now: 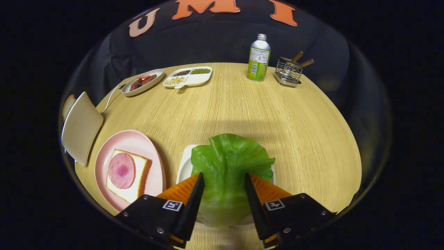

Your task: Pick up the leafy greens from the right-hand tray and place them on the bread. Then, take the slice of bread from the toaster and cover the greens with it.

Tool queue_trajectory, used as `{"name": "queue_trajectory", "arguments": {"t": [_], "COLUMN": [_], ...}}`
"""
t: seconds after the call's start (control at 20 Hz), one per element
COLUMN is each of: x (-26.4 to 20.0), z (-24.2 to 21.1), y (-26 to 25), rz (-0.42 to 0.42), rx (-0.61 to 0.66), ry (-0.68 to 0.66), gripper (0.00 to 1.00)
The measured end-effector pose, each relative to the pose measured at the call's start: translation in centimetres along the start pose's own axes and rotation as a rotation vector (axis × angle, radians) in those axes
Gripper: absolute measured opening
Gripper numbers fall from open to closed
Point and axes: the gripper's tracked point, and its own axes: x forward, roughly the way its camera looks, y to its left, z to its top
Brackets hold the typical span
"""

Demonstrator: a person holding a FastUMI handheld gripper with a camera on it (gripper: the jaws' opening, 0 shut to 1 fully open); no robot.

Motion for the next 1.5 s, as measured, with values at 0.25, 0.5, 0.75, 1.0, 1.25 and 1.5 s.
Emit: {"name": "queue_trajectory", "arguments": {"t": [0.25, 0.5, 0.75, 1.0, 1.25, 1.5], "x": [0.2, -0.9, -3.6, -6.7, -8.2, -7.7], "z": [0.4, 1.9, 4.2, 6.1, 6.3, 5.3], "y": [-0.2, 0.0, 1.6, 4.9, 8.4, 11.1], "rz": [-0.004, 0.046, 0.109, 0.186, 0.246, 0.271], "rx": [-0.001, 0.058, 0.050, 0.004, -0.065, -0.124], "ry": [-0.026, -0.081, -0.174, -0.255, -0.284, -0.263], "gripper": [0.22, 0.04, 0.04, 0.04, 0.04, 0.04]}}
